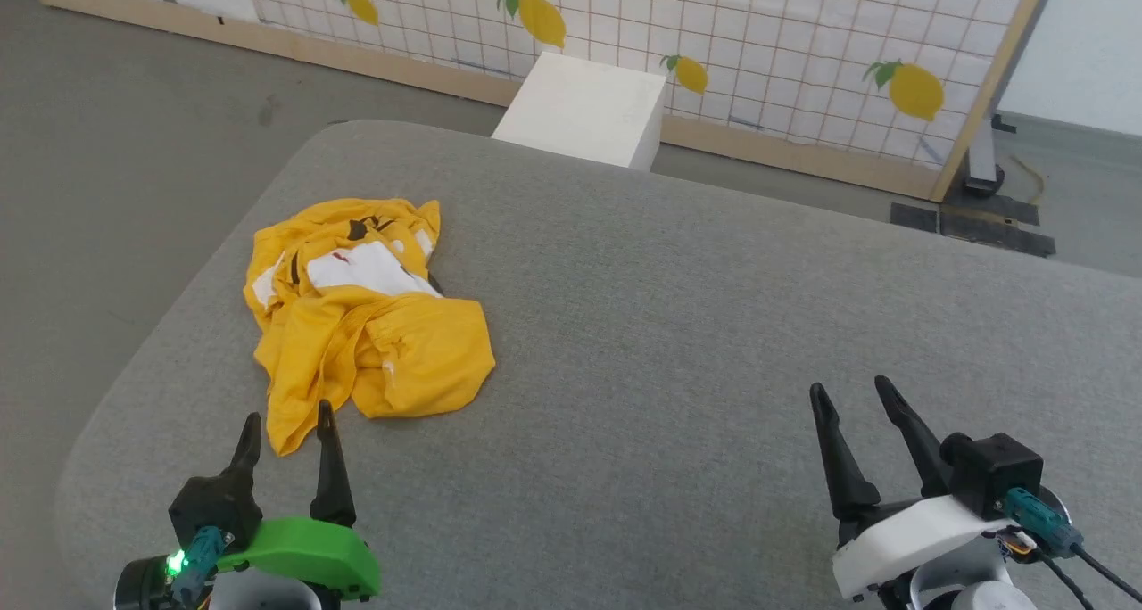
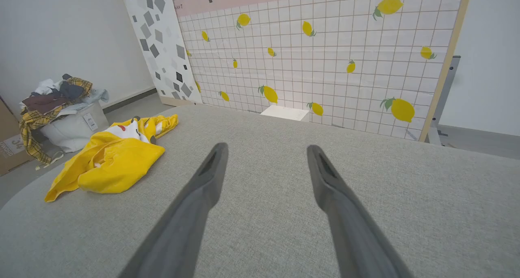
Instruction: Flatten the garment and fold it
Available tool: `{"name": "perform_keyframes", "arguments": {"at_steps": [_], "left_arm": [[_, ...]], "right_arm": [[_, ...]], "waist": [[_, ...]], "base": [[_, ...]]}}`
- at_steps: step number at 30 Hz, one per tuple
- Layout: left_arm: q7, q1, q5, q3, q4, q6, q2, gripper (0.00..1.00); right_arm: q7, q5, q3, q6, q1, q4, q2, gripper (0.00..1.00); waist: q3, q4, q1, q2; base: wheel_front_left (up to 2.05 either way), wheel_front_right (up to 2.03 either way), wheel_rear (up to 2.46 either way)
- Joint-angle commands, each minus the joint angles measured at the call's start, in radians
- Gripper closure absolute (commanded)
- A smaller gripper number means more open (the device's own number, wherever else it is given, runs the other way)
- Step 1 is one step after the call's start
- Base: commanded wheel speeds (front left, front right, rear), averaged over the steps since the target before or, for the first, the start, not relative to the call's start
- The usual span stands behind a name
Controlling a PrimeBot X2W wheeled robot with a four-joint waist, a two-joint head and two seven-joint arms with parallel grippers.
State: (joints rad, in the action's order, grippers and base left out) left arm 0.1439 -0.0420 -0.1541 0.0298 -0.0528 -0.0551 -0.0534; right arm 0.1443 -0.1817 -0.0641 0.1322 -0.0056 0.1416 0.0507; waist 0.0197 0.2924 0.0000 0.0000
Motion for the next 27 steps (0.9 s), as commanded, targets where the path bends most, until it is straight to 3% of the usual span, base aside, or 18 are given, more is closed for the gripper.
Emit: {"name": "perform_keyframes", "arguments": {"at_steps": [1,27], "left_arm": [[0.012,-0.018,-0.009,0.004,-0.004,-0.010,0.002,0.00],[0.067,-0.050,-0.022,0.019,-0.032,-0.035,0.001,0.00]], "right_arm": [[0.011,-0.013,-0.003,-0.001,0.014,0.007,0.000,0.00],[0.067,-0.076,-0.026,-0.001,0.022,0.075,0.000,0.00]], "waist": [[0.001,0.012,0.0000,0.0000],[0.012,0.122,0.0000,0.0000]], "base": [[0.00,0.00,0.00],[0.00,0.00,0.00]]}}
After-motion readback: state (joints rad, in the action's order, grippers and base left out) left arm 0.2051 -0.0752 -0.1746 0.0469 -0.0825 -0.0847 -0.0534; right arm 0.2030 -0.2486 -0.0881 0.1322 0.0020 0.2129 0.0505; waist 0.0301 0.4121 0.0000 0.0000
